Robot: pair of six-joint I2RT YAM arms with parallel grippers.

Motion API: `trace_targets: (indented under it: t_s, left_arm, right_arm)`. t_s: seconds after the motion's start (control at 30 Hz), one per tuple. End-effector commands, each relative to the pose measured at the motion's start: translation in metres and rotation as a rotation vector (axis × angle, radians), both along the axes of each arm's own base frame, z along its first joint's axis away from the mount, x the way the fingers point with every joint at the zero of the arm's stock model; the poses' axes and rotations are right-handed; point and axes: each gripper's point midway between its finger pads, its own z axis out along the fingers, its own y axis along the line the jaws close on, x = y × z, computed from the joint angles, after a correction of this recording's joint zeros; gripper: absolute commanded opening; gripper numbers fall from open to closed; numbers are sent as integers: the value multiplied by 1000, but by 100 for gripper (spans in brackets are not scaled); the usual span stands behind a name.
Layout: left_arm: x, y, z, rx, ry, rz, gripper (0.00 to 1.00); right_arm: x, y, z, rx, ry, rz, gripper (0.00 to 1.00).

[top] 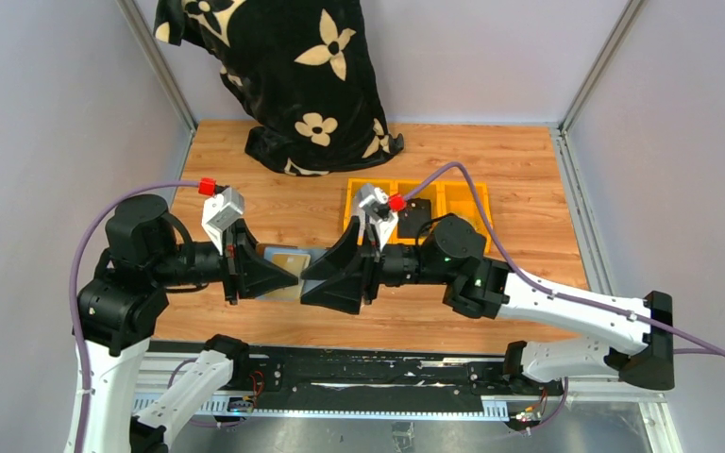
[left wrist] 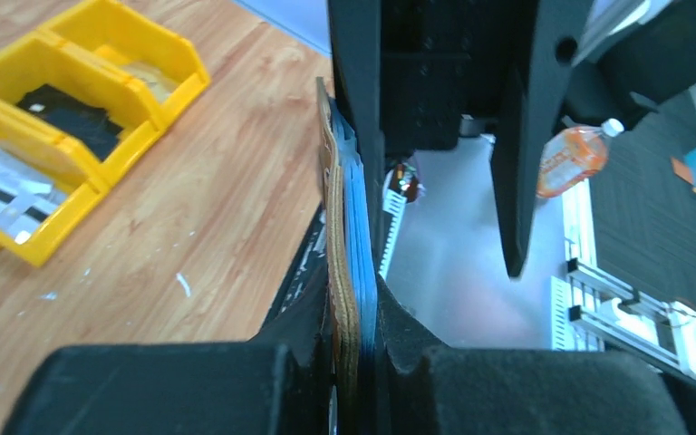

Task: Take the credit cards out of the card holder
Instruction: Remove the credit card from the card holder.

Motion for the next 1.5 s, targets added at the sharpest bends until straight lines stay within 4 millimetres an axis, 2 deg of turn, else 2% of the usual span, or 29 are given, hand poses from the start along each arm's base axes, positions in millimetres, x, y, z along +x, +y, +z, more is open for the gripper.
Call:
trace_targets:
  t_s: [0.0,0.27,0.57,0.7,0.83,0.9,1.0,1.1,1.3,1.47]
  left_arm:
    - [-36,-5,23,-78,2,-173,0]
    - [-42,-4,27,-90,6,-200,0]
    - [-40,-3,29,-85,-17,-169,0]
    - [-33,-3,19,-69,-18,-140,0]
    - [-37,-2,11,-66,-27,-159,2]
    - [-40,-2,9,-67,-44,-173,4]
    - [-41,-2,5,-66,-42,-186,4]
    - [-37,-3,-1,-60,-24,-184,6]
    - [-39,-5,-5,-68,3,-221,15]
    - [-53,-5,2,-97,21,-295,27]
  right_arm:
    - [5,-15,17,50,-2,-47,56]
    - [19,-23,12,18,9,-130,56]
    - [20,-4,12,15,33,-96,52]
    - [31,10,12,14,58,-128,43]
    - [58,18,5,1,128,-262,34]
    - [63,20,7,22,149,-282,31]
    - [59,27,13,48,148,-248,27]
    - [47,32,17,72,137,-166,18]
    - [33,23,17,118,124,-98,0]
    - [36,7,10,144,140,-110,0]
